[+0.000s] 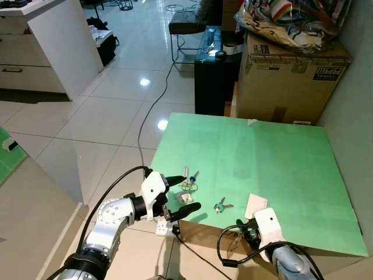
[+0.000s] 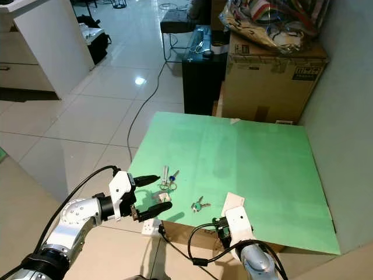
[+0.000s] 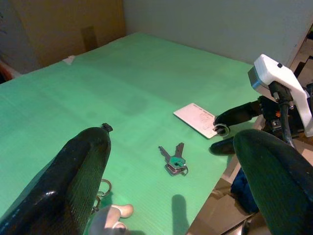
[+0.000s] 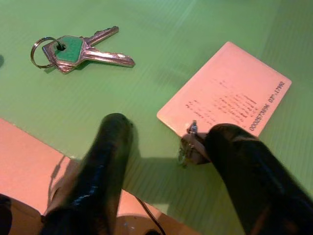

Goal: Hang keys on a hook

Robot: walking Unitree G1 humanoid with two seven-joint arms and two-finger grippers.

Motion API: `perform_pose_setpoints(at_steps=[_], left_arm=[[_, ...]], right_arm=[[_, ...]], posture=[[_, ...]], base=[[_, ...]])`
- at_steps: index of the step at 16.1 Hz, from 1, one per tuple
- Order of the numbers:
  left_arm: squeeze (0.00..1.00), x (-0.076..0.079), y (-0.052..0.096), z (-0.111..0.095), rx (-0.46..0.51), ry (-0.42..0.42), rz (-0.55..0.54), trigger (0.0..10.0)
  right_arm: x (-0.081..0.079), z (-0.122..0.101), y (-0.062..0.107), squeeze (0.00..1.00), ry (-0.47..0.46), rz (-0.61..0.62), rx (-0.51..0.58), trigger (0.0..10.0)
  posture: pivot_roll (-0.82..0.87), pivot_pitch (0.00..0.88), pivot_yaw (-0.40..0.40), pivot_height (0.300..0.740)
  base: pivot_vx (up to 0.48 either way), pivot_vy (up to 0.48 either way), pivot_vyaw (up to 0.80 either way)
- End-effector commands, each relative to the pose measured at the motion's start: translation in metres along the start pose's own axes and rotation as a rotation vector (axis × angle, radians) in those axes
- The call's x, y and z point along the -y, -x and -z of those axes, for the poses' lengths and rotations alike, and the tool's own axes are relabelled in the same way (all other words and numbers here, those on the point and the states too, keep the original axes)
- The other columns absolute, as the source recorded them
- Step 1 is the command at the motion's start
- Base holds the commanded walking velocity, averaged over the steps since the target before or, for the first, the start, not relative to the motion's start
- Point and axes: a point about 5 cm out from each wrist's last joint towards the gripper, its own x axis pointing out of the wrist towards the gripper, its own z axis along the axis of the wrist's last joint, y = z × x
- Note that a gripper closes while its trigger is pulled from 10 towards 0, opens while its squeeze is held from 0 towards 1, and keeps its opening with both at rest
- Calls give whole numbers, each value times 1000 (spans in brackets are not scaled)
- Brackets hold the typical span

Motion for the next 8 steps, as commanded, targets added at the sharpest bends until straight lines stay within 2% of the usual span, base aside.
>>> perform_pose_setpoints(at_steps=[1,8], left_arm=[[0,-1,0,-2,-7,-19,6,10000],[0,-1,0,0,-17,-21,4,10000]], right_arm=[[-4,4,0,0,-23,-10,-20,0],[-7,-2,2,0,-23,-7,-1,0]], posture=[[-147,8,113,740],[-153,13,113,740]], base=[[0,0,0],[0,0,0]])
